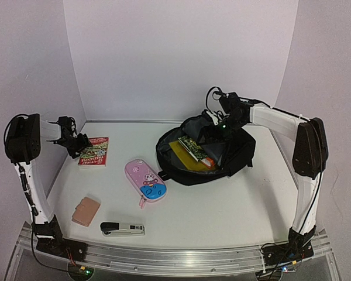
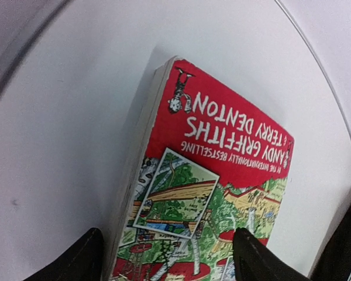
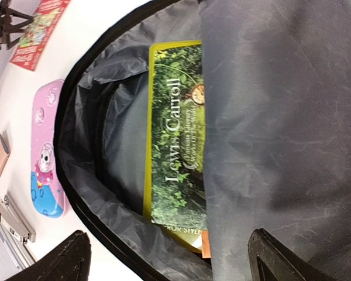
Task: Pack the student bag
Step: Move the book to the center of the board.
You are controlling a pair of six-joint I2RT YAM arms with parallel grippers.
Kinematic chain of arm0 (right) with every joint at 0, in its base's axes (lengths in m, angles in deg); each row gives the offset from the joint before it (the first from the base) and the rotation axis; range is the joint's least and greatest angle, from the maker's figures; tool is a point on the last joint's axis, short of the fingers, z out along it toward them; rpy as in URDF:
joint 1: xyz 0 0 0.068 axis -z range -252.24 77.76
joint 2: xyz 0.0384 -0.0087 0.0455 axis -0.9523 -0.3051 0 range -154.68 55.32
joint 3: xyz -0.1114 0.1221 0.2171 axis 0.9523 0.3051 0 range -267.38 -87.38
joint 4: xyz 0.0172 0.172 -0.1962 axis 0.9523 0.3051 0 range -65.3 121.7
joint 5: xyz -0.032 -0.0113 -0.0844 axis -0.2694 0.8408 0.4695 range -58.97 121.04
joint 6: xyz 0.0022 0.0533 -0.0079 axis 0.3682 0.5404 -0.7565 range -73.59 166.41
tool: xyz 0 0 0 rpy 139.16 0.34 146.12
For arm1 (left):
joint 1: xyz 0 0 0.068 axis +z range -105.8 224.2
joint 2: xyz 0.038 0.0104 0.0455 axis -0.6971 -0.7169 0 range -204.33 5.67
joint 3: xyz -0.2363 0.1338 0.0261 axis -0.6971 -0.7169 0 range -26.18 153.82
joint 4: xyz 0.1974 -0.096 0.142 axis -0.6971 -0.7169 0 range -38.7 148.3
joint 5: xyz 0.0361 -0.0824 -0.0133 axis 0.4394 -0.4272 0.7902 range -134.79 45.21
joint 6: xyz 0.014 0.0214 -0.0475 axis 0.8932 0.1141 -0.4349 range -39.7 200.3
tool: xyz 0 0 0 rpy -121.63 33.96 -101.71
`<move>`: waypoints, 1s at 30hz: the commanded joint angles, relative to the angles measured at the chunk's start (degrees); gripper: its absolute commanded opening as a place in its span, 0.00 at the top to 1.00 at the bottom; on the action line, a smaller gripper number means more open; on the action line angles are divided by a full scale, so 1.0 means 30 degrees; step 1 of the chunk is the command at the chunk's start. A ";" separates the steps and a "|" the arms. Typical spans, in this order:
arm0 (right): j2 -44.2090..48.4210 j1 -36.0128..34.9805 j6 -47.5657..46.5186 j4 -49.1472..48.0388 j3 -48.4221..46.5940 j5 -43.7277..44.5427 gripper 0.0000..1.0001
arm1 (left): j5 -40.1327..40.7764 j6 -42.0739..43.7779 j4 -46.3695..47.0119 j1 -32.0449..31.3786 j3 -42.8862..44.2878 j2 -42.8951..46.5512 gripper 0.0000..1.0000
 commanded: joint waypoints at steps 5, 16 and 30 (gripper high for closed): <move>0.0234 -0.2077 0.1393 -0.1564 -0.1777 -0.1107 0.09 | -0.0604 0.0972 -0.2067 -0.3245 0.0475 -0.0832 0.37; -0.4169 -0.4887 0.3445 -0.2677 -0.7221 -0.0898 0.13 | -0.3168 -0.1569 0.1695 -0.3296 -0.3132 0.1749 0.46; -1.1597 -0.6379 0.7589 -0.6385 -1.3800 0.0392 0.13 | -0.3456 -0.2050 0.1750 -0.3424 -0.2425 0.0867 0.50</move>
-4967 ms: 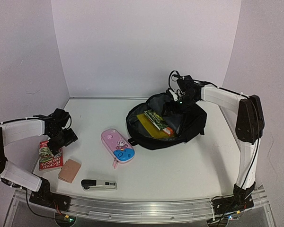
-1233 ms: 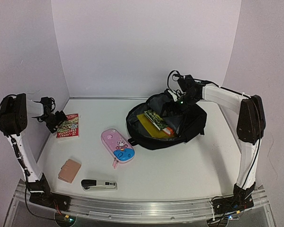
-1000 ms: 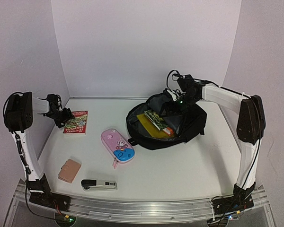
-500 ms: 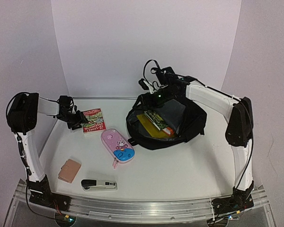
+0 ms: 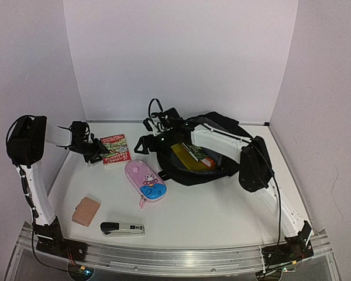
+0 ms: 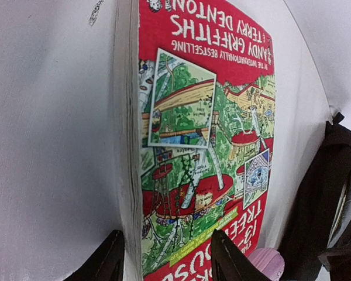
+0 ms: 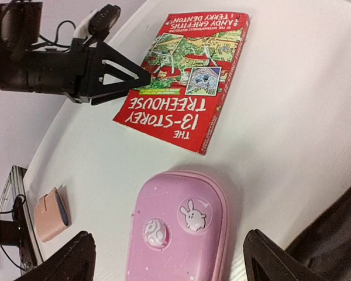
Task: Pack the student bag
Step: Move the book to the center of the board, then pick up the book from the center of the board.
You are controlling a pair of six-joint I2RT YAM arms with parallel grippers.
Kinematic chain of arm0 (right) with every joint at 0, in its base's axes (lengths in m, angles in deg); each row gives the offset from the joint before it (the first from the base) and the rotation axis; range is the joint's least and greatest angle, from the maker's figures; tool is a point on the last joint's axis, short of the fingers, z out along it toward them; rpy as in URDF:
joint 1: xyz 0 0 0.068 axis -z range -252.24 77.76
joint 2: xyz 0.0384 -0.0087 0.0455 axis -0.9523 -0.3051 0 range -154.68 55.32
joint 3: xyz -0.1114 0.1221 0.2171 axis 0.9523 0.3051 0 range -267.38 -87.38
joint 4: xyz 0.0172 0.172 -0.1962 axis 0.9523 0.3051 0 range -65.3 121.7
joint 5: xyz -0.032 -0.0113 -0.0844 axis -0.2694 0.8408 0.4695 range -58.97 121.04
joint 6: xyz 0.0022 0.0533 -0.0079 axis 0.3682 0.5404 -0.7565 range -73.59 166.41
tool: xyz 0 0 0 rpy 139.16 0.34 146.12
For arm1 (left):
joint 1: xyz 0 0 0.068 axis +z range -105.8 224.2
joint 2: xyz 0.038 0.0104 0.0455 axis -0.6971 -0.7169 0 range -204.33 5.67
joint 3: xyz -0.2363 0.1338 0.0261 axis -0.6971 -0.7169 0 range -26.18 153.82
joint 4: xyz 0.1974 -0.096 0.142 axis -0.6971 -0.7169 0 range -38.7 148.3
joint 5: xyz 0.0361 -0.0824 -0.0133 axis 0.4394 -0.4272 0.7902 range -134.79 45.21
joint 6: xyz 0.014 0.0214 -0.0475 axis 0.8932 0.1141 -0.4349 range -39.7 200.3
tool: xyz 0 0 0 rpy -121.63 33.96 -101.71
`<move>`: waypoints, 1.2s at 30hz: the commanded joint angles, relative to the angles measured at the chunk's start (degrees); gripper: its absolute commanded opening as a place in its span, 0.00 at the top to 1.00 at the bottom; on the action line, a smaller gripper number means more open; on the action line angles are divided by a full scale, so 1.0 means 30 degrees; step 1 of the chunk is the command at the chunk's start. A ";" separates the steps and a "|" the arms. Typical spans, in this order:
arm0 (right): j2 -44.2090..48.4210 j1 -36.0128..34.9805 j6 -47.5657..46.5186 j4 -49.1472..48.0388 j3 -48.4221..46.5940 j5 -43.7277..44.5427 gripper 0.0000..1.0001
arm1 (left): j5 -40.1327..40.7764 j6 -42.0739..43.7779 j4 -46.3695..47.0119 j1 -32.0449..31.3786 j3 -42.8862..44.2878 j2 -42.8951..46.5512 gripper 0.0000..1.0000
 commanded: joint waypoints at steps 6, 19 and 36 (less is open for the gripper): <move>-0.1962 0.0014 0.1061 -0.1674 -0.2446 0.1644 0.15 | 0.0624 0.1297 -0.2328 -0.0889 0.3339 -0.2176 0.55; -0.1408 0.0155 -0.0349 -0.1198 -0.1484 0.6832 0.34 | 0.7107 0.3973 -0.8771 -0.2519 1.0214 -0.5537 0.54; -0.0648 0.0449 0.0121 -0.1199 -0.2784 0.1762 0.33 | 0.7679 0.8023 -1.1087 -0.4984 1.4680 -0.9015 0.54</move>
